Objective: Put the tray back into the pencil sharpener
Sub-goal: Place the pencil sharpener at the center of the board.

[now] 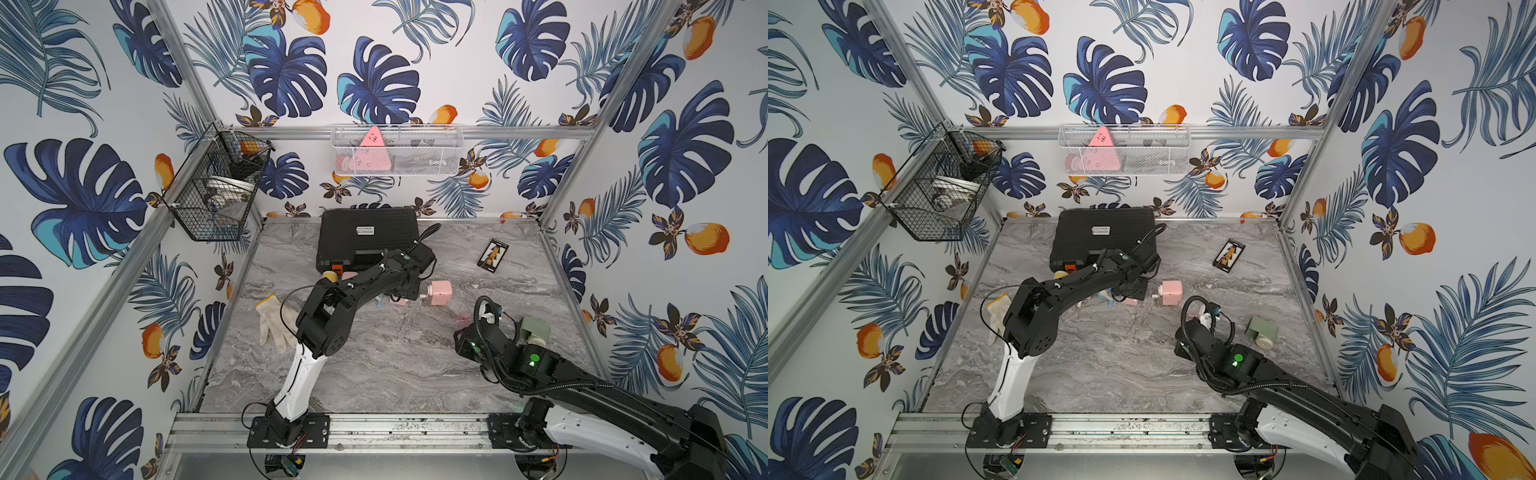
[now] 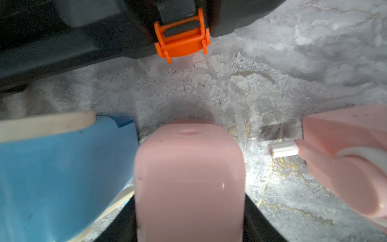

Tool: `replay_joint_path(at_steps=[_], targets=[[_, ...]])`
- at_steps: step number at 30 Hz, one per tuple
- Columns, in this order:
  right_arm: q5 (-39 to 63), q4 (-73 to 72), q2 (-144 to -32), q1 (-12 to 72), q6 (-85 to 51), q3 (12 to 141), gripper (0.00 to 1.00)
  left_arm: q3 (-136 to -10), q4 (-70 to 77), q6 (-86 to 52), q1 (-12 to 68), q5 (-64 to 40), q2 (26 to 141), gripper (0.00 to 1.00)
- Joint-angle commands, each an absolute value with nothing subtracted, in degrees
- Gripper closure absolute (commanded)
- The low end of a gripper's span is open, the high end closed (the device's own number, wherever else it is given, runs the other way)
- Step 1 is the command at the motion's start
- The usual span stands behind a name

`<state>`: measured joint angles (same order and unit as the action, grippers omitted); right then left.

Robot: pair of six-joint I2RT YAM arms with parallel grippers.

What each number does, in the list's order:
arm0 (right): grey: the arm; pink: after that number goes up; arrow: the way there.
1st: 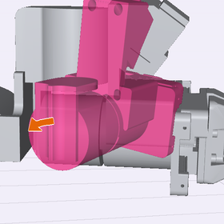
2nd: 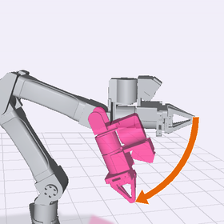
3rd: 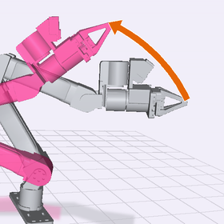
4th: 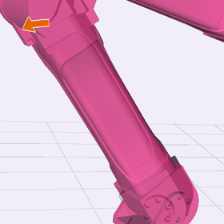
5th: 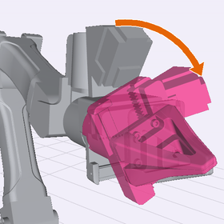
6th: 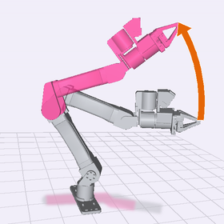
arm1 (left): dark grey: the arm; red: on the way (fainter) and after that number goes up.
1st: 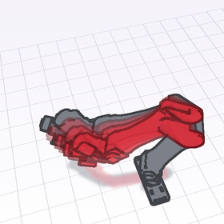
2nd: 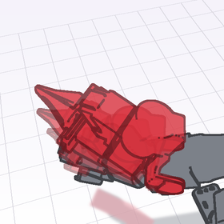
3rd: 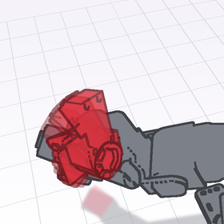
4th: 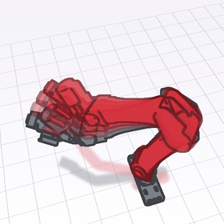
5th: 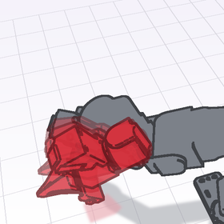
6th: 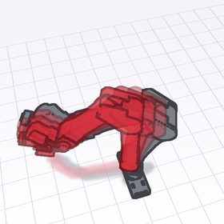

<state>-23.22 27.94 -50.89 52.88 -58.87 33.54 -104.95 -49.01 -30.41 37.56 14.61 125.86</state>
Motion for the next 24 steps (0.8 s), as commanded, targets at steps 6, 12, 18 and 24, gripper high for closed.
replay_joint_path(at_steps=[6, 12, 18, 24], targets=[[-23.1, 27.8, -50.7, 52.9, -58.8, 33.4, 0.59, -105.1, -49.1, -31.0, 37.4, 14.3, 126.0, 0.21], [-22.8, 27.8, -50.8, 52.8, -58.7, 33.5, 0.6, -104.9, -48.7, -30.4, 37.3, 14.3, 125.1, 0.13], [-23.0, 28.4, -50.9, 52.9, -58.7, 33.8, 0.59, -102.8, -46.2, -28.9, 37.4, 14.5, 120.5, 0.1], [-24.1, 31.2, -53.6, 52.9, -58.5, 36.1, 0.59, -97.8, -40.8, -26.1, 37.7, 16.1, 111.5, 0.08]])
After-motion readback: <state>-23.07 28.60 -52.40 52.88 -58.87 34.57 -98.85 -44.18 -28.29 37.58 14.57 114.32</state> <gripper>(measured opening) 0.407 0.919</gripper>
